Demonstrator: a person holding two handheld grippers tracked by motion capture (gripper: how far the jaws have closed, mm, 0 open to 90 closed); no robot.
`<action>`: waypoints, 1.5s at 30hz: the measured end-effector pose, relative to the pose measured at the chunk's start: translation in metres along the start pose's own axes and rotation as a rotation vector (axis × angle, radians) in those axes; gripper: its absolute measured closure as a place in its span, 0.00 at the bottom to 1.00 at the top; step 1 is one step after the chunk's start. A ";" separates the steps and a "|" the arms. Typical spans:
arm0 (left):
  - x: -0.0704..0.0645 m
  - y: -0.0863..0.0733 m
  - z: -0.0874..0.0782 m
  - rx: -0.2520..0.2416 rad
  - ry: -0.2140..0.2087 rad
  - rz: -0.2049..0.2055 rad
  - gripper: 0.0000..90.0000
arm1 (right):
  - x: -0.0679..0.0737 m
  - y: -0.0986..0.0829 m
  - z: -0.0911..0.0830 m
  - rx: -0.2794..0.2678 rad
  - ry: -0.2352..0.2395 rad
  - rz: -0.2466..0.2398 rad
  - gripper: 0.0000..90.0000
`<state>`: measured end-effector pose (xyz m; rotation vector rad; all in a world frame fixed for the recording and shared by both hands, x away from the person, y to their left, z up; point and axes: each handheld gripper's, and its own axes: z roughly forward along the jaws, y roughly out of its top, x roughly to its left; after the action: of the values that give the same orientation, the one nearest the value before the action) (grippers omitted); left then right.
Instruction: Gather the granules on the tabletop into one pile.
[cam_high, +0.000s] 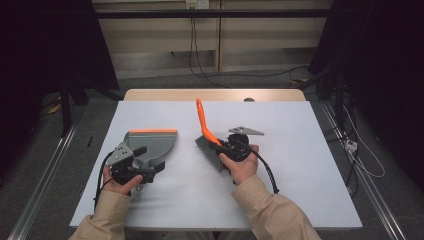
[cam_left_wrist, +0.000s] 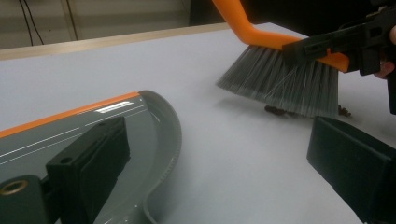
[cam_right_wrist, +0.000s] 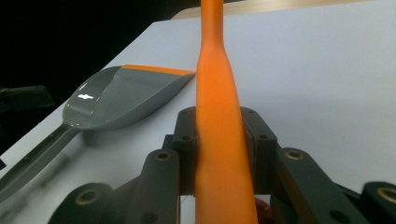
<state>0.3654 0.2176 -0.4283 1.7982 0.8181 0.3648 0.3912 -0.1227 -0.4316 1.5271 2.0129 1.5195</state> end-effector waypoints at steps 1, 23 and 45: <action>0.000 0.000 0.000 -0.004 -0.001 0.000 0.06 | 0.002 -0.002 0.001 0.003 -0.006 -0.007 0.79; -0.001 0.000 0.001 -0.001 -0.002 0.005 0.06 | -0.003 -0.016 -0.010 0.042 -0.086 0.043 0.79; -0.004 0.001 0.004 0.009 -0.004 0.013 0.06 | -0.006 -0.005 -0.029 0.006 -0.021 0.105 0.79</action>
<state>0.3653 0.2120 -0.4281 1.8126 0.8071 0.3659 0.3716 -0.1442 -0.4246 1.6680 1.9564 1.5293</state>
